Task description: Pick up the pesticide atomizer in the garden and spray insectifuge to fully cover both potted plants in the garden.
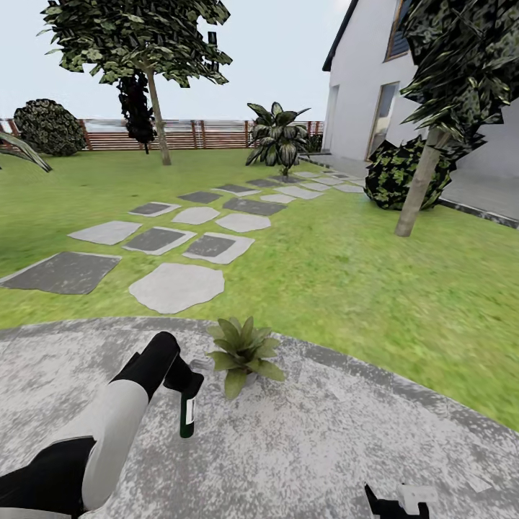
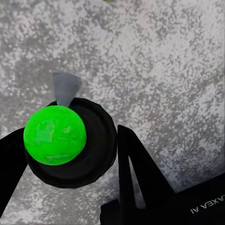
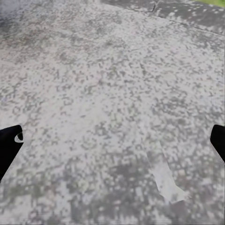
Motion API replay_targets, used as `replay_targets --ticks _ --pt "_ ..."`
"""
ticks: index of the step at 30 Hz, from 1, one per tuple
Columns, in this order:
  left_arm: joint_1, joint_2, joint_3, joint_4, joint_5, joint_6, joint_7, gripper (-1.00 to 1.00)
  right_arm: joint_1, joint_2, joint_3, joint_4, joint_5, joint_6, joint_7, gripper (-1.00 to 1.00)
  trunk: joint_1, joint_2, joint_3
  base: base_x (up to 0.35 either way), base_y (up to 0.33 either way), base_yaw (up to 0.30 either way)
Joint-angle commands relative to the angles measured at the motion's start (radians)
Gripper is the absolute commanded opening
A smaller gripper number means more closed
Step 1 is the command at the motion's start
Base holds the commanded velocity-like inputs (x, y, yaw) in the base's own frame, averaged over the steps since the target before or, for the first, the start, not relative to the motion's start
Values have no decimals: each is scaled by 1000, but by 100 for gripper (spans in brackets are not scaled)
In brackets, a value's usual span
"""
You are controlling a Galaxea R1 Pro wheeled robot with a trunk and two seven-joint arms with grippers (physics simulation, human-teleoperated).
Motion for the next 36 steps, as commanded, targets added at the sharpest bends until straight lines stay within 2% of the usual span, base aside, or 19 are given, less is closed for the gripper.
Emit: replay_targets --ticks 1,14,20,27,28,36 --pt "-1 -1 6 -1 -11 4 -8 -100 0 0 -9 0 3 -3 8 100 0 0 -1 234 0 0" --pt "13 2 -65 2 -10 5 -8 -100 3 0 -9 0 4 -1 10 100 0 0 -1 37 0 0" --pt "15 2 -66 3 -8 7 -8 -100 3 0 -9 0 4 -1 10 100 0 0 -1 57 0 0" --pt "16 2 -64 17 -8 6 -8 -100 3 0 -9 0 4 -1 10 100 0 0 -1 310 0 0" --pt "18 3 -69 57 -9 0 -9 -100 6 0 -9 1 4 -1 10 100 0 0 -1 0 0 0" --pt "20 3 -69 57 -9 -1 -9 -100 6 0 -9 1 4 -1 10 100 0 0 -1 3 0 0"
